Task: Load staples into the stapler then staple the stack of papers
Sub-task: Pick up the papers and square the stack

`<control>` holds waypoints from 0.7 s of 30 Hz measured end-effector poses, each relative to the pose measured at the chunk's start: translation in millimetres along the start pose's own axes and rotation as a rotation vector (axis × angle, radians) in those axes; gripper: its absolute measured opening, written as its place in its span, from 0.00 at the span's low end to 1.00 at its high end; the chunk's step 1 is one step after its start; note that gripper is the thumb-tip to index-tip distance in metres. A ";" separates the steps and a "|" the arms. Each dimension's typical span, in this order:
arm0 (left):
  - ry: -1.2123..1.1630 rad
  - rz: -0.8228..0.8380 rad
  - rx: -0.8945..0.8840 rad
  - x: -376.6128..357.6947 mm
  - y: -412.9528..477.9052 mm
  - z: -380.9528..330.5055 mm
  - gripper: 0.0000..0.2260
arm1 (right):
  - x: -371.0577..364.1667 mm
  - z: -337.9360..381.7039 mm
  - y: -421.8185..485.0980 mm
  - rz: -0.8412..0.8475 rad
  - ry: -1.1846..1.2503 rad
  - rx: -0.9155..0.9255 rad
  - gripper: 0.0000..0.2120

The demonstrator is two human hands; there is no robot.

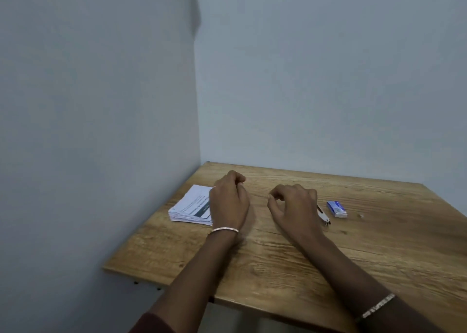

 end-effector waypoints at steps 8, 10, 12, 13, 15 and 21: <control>0.723 0.392 0.124 49.6 44.9 69.9 0.23 | -30.3 40.0 -6.5 0.117 0.119 0.048 0.08; 0.723 0.472 0.173 51.0 51.1 78.8 0.27 | -32.7 40.4 -8.8 0.150 0.135 0.061 0.07; 0.718 0.516 0.202 51.1 54.6 83.6 0.26 | -32.3 36.9 -11.4 0.177 0.160 0.067 0.06; 0.726 0.521 0.209 51.3 56.9 85.0 0.23 | -31.4 34.7 -12.6 0.187 0.173 0.063 0.05; 0.739 0.524 0.229 50.8 60.4 87.5 0.18 | -29.4 31.4 -14.0 0.194 0.196 0.053 0.05; 0.661 0.499 0.351 47.0 67.5 98.4 0.19 | -26.8 28.5 -14.7 0.179 0.241 0.016 0.04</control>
Point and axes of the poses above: each hand's wrist, its own y-axis towards the middle knuckle, its own x-axis out of the back of the hand, z = x × y, the point moved 2 cm from there along y, towards the middle knuckle, and after that the axes turned 15 degrees about -z, right-handed, at the moved point
